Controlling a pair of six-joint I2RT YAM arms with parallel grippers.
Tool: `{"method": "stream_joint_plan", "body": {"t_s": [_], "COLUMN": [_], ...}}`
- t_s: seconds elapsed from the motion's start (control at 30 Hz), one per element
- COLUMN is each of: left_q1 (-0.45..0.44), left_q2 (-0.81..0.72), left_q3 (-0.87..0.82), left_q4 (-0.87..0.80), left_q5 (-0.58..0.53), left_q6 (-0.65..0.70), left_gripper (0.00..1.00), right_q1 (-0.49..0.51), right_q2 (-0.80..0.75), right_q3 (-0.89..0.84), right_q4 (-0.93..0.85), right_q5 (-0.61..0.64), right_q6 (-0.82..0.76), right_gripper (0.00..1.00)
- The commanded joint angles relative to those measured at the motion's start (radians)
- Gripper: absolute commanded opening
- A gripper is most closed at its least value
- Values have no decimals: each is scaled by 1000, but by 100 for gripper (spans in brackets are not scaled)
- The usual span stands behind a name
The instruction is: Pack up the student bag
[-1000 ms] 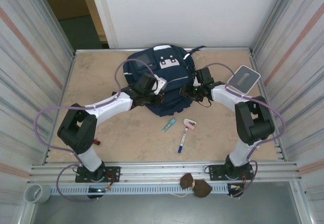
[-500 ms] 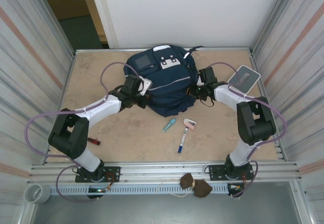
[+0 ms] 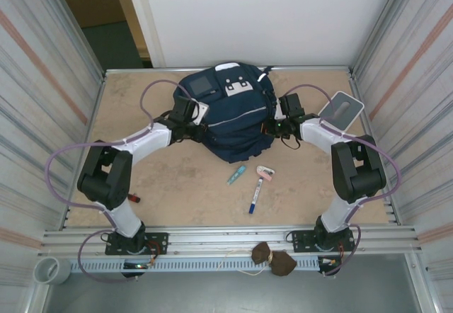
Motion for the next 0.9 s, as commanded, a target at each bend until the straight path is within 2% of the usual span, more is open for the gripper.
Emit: {"method": "stream_joint_plan", "body": {"t_s": [0.0, 0.03, 0.1, 0.2, 0.27, 0.43, 0.57, 0.73, 0.87], "left_q1": [-6, -15, -40, -76, -111, -218, -265, -297, -293], "left_q2": [-62, -92, -166, -230, -224, -86, 44, 189, 277], "left_q3": [8, -15, -71, -122, -116, 26, 162, 301, 399], "left_q4": [-4, 13, 71, 155, 181, 114, 47, -17, -49], "left_q5": [-100, -100, -80, 3, 20, -49, -72, -112, -214], "left_q6": [5, 12, 38, 86, 131, 267, 344, 419, 447], "left_gripper": [30, 35, 48, 65, 72, 79, 82, 84, 84], "right_q1": [-17, -18, -17, -17, -17, -21, -33, -40, -40], "right_q2": [-43, -55, -92, -161, -205, -303, -370, -403, -420], "right_q3": [-3, -5, -13, -35, -47, -102, -158, -181, -183], "right_q4": [-51, -52, -59, -75, -101, -156, -167, -193, -207], "right_q5": [10, 4, -7, 15, 54, 161, 183, 190, 178], "right_q6": [-66, -68, -71, -73, -73, -69, -60, -55, -50], "right_gripper": [0, 2, 12, 35, 47, 63, 76, 80, 80]}}
